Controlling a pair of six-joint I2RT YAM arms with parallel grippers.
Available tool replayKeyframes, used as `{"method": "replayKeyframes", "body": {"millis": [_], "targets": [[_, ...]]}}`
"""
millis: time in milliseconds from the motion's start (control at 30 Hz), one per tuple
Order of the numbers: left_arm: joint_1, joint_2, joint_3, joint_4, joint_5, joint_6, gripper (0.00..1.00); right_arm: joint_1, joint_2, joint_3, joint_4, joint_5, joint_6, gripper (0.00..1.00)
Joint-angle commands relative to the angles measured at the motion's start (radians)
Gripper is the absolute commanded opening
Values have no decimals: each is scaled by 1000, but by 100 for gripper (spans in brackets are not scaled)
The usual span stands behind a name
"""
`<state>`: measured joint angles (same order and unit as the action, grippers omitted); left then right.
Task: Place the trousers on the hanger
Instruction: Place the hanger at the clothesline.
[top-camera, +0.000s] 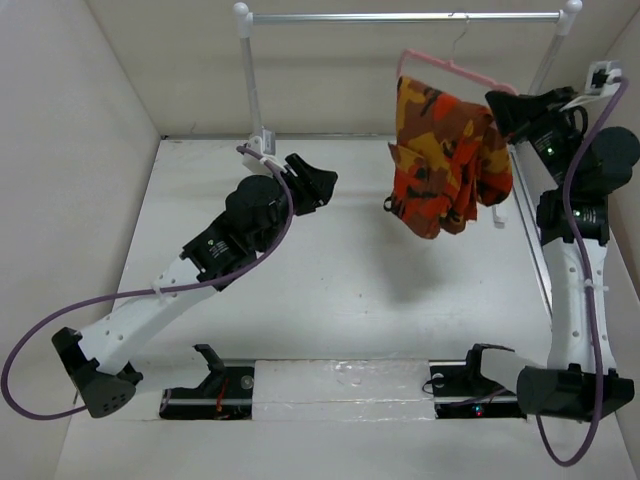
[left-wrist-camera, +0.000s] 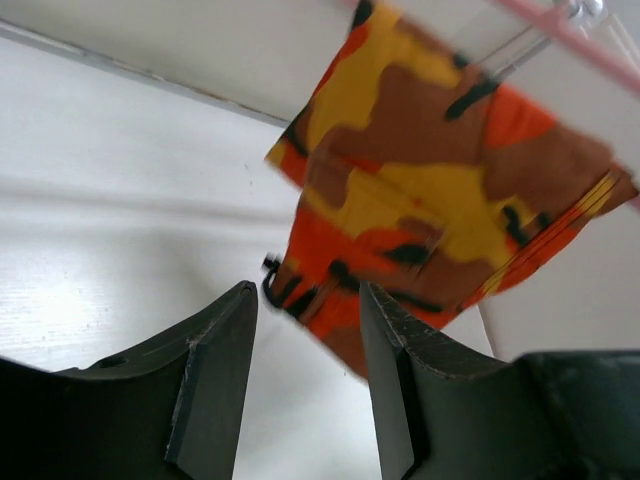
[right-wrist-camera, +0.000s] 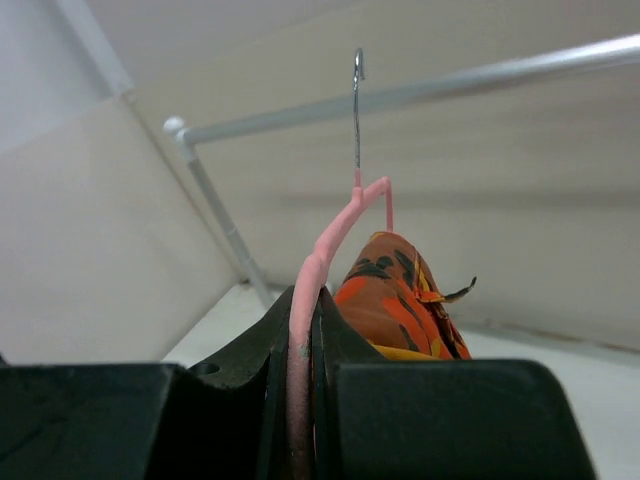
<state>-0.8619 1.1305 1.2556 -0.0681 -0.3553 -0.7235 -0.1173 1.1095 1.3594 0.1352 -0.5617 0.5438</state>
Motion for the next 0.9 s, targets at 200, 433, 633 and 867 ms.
{"method": "replayKeyframes", "body": {"millis": [200,433,633,867], "targets": [[1,-34,-105,4,82,-25,40,-162,170,239,303,34,31,0],[1,-60,-157,-18,81,-34,39,-246,265,241,360,43,74,0],[1,-55,-162,-42,78,-24,39,-303,322,228,471,85,128,0],[1,-48,-168,-55,70,-14,40,-294,354,236,445,131,104,0]]}}
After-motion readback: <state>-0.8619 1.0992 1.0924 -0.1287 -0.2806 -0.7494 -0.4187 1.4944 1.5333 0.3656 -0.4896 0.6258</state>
